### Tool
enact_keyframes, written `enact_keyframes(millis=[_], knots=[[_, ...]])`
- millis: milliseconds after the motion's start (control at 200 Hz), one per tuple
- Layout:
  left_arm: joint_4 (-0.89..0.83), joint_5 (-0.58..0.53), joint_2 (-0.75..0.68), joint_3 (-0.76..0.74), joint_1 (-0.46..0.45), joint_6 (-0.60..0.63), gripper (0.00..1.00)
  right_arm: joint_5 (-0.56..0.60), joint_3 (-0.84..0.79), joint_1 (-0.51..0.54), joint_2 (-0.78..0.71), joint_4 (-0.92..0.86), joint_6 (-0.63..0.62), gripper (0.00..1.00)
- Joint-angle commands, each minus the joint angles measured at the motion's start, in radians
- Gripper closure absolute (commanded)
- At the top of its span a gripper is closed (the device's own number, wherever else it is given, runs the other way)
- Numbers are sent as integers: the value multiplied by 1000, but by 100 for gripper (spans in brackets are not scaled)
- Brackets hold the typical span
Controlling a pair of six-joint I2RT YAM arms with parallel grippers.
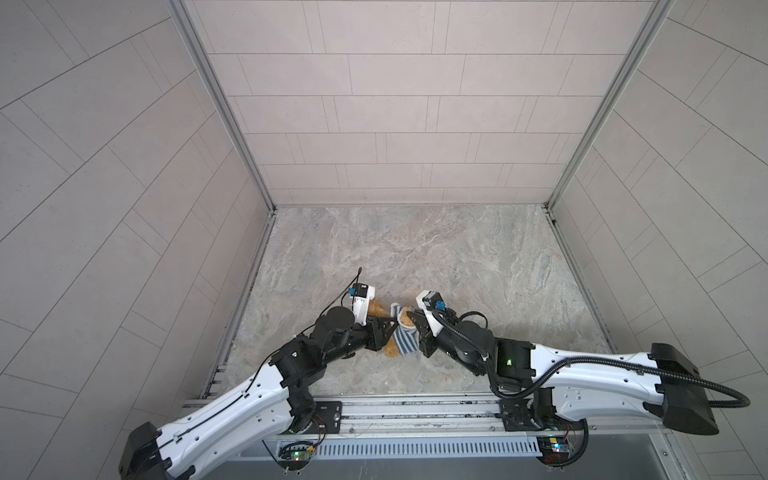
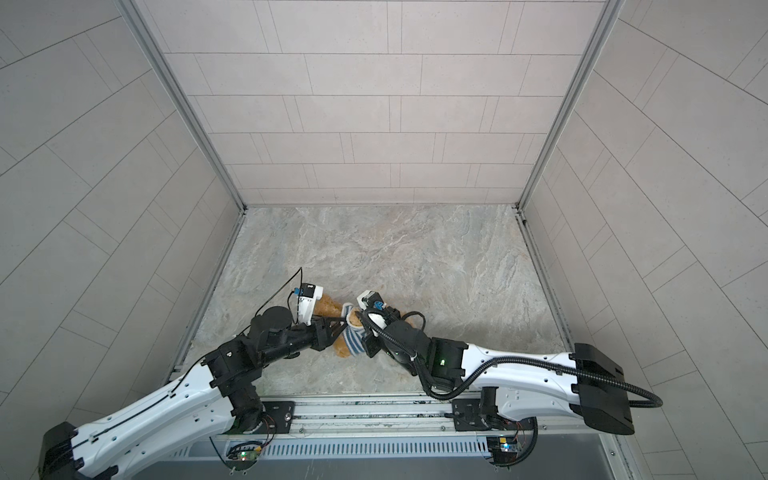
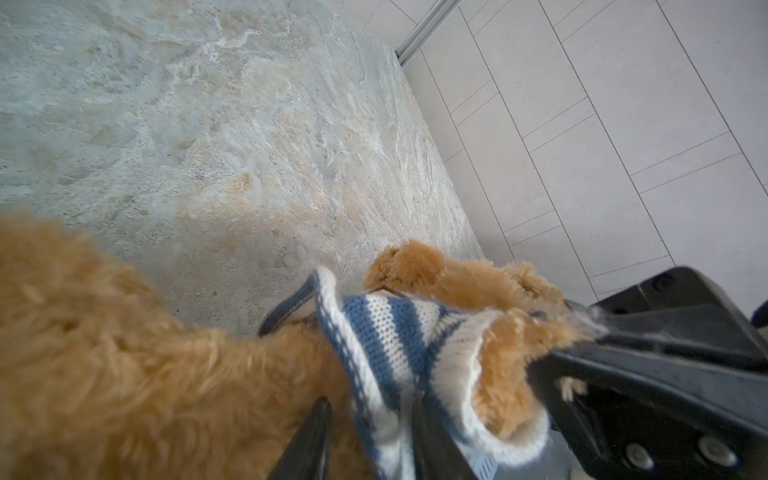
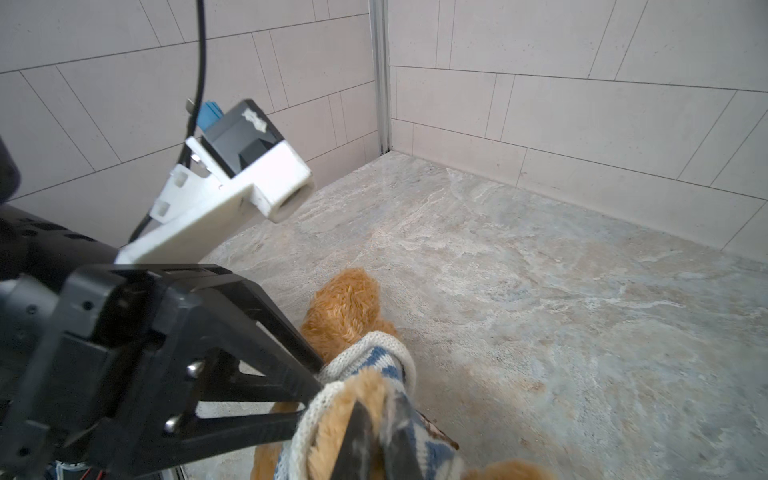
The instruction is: Dress the teddy bear
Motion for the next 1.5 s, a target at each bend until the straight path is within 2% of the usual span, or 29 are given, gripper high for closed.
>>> enact_keyframes(millis=[0,155,245,471,571,786,891,961,1161,1302,1497], knots=[[79,-15,22,-29,-4,-19,72,-76,0,-10,-16,118,24,100],[92,-23,32,-41,-2,-22,100,-185,-21,-38,-18,198,54,100],[64,-36,28,-63,18,-21,100,-221,-61,-45,-38,234,51,100],[56,53,23,-160,172,7,100,-305,-119,-53,-111,314,22,100],[33,60,24,-169,194,29,100,-311,-149,-65,-148,335,25,100],[-32,51,41,-155,201,91,100,-254,-175,-75,-187,317,31,100],[-3,89,43,-155,201,89,100,-136,-145,-76,-168,186,34,100],[27,118,53,-155,200,83,100,-75,-142,-89,-146,120,57,96],[154,183,95,-170,187,33,100,-139,-230,-118,-121,162,86,87],[240,194,135,-163,149,-2,100,-219,-230,-118,-143,85,31,78],[309,181,191,-143,96,-35,100,-407,-164,-116,-181,-80,-97,67]])
